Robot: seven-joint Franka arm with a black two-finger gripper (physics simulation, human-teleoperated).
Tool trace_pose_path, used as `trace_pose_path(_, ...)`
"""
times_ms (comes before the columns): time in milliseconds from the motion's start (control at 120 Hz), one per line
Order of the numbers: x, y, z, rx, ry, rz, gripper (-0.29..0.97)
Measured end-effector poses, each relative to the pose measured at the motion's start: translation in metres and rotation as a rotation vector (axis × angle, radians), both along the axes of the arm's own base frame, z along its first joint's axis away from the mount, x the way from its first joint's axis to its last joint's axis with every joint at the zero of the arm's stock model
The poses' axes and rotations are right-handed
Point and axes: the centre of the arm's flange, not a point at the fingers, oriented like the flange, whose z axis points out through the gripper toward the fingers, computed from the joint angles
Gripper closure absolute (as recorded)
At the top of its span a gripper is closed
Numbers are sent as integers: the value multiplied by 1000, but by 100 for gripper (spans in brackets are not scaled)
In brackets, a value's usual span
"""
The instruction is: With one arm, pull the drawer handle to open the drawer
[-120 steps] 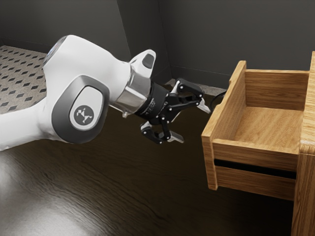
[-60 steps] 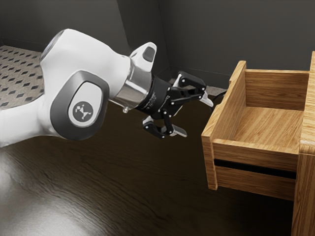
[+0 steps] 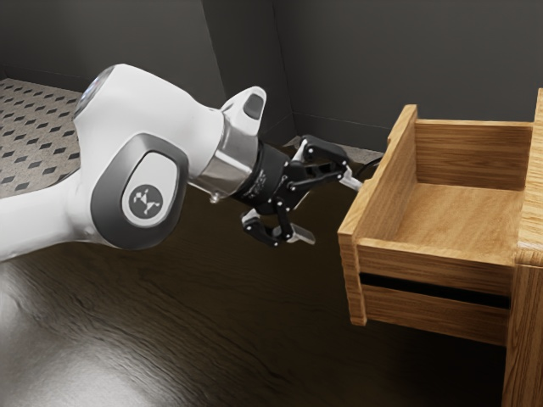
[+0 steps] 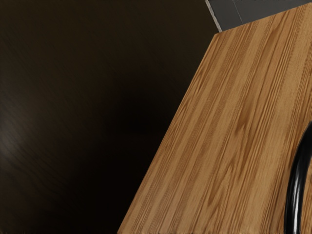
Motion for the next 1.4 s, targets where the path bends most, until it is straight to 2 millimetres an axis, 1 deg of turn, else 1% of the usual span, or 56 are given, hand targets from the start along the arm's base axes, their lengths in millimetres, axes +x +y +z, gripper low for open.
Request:
trace_pose_path(92,-2,12,-1,-3,1,13,0)
trace_pose_path(367,-7,27,-5,-5,7,31,0)
trace_pose_path(433,-8,29,-1,-8,1,31,0)
trace_pose_path(550,-8,25,10,-9,-20,23,0)
trace_pose_path(633,-1,15,11,2,-24,15,0)
trace_pose_path(725,9,9,2,19,-14,16,0)
trace_pose_path(850,16,13,-7,31,-3,30,0)
trace_pose_path(967,16,28,-11,24,4,53,0)
trace_pose_path(1058,9,39,-8,8,2,65,0)
trace_pose_path(1192,3,63,-9,-9,6,94,0)
trace_pose_path(1325,-2,75,-10,-17,8,107,0)
trace_pose_path(1400,-7,88,-8,-30,4,121,0)
